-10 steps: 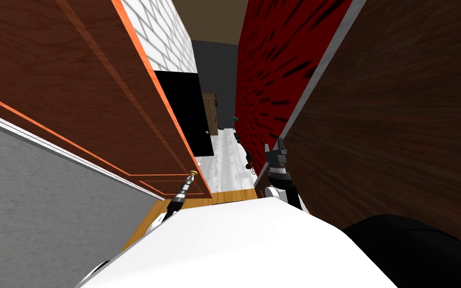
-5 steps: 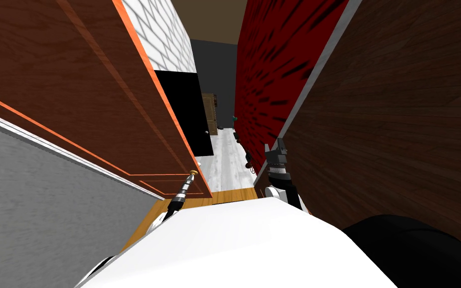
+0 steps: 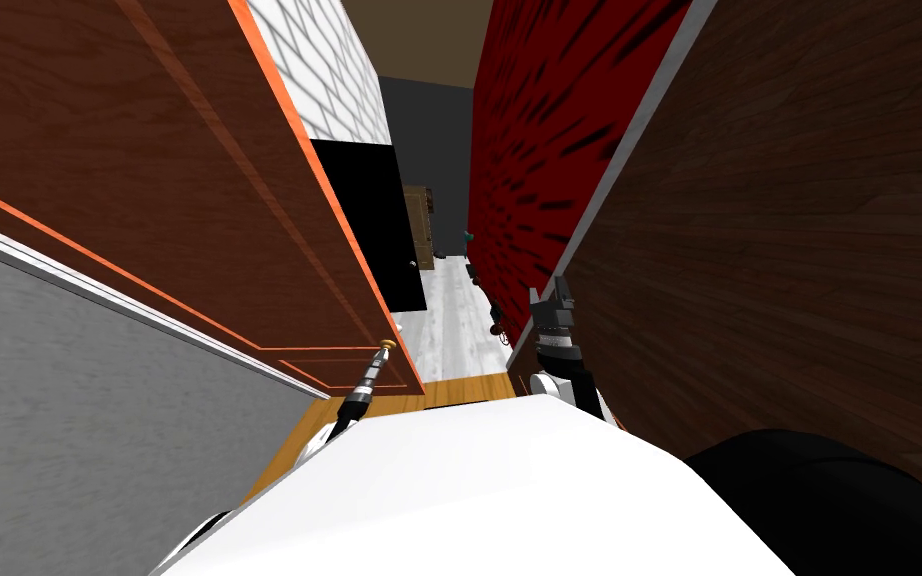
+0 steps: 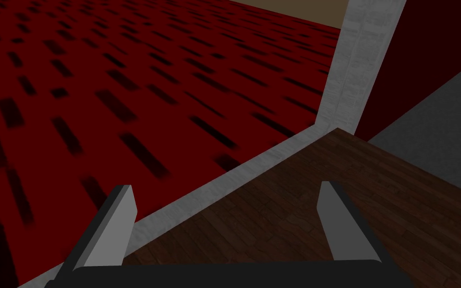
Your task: Pull the door open
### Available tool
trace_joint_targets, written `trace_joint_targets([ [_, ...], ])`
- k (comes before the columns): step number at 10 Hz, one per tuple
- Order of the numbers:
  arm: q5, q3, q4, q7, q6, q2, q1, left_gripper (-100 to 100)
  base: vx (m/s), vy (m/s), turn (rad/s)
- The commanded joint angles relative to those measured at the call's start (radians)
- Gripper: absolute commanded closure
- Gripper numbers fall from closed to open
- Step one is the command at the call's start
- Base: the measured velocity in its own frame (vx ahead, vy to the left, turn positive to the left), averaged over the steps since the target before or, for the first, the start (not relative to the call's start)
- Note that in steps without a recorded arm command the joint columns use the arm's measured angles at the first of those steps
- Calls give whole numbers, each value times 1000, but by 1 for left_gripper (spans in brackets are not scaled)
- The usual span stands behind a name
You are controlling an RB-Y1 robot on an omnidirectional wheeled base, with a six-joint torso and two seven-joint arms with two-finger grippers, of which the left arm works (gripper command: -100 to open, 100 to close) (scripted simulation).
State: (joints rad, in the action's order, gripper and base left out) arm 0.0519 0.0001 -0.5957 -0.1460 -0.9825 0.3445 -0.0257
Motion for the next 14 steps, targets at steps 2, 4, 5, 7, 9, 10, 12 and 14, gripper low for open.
trace_joint_targets([
  [2,-14,-21,-4,69,-2,-8,-1,100,-33,8,-13],
  [4,-25,-31,-3,113,0,-7,-5,100,-32,12,-15],
  [5,-37,-41,-2,137,1,-6,-8,100,-53,29,-46],
  [7,-48,-52,0,190,2,-5,-11,100,-41,14,-22],
  [9,-60,-62,1,238,3,-4,-15,100,-32,11,-16],
  [10,-71,-72,3,263,4,-2,-18,100,-51,27,-33],
  [12,-83,-82,4,312,6,-1,-21,100,-40,15,-23],
  [14,-95,-93,6,361,7,0,-25,100,-35,11,-18],
])
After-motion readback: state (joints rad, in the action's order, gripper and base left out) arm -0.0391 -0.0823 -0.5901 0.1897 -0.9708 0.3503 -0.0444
